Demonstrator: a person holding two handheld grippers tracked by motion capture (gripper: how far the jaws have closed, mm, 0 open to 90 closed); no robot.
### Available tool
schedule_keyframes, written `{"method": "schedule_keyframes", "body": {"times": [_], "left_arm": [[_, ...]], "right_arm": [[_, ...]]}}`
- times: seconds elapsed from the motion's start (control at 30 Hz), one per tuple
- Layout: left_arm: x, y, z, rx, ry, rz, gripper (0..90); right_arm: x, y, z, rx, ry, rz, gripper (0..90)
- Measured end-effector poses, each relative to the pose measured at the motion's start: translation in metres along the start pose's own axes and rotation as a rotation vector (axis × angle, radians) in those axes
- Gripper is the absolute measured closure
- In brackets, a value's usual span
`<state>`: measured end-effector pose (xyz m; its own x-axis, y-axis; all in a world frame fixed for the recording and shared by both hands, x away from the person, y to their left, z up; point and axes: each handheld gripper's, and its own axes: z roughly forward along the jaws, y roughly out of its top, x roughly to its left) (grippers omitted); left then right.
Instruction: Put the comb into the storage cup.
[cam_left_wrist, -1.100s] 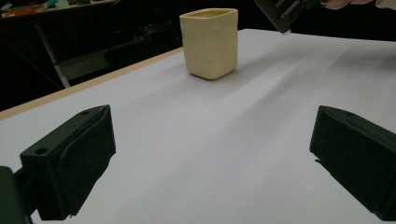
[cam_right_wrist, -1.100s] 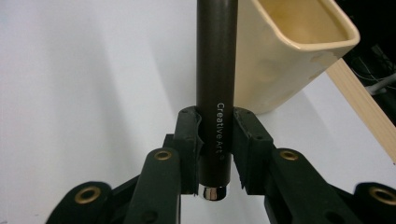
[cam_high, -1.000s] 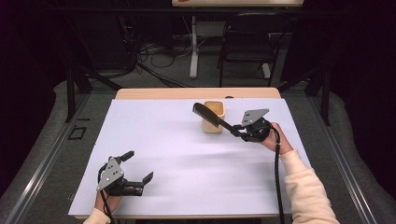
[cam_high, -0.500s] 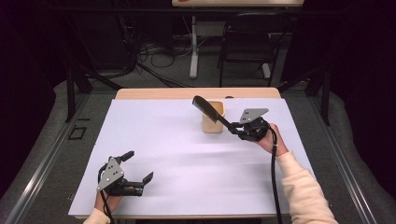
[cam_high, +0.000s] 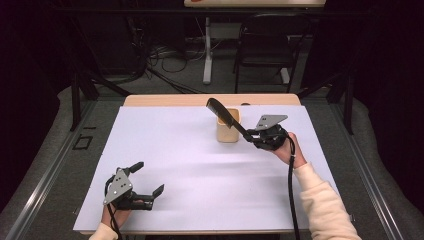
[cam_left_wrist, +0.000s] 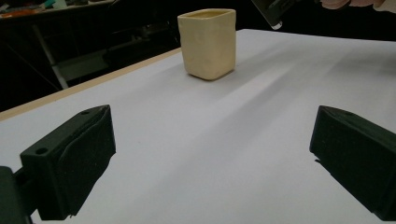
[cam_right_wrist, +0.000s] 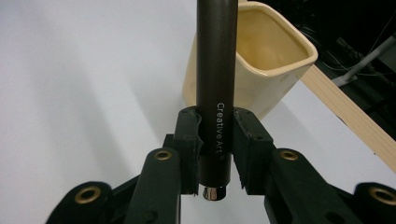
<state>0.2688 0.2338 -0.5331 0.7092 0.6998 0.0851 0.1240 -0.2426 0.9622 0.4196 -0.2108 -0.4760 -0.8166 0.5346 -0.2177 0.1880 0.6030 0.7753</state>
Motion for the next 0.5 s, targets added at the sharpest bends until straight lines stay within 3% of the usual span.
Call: {"method": "schedule_keyframes", "body": {"times": [0.23, 0.5], "left_arm": [[-0.0006, 0.0002, 0.0001, -0.001, -0.001, 0.004, 0.1], [-0.0007, 0.0002, 0.0003, 0.000, -0.001, 0.003, 0.1]], "right_arm": [[0.0015, 0.0033, -0.0019, -0.031, -0.009, 0.035, 72.8], [0.0015, 0.0036, -0.0013, -0.022, -0.021, 0.055, 72.9]]}}
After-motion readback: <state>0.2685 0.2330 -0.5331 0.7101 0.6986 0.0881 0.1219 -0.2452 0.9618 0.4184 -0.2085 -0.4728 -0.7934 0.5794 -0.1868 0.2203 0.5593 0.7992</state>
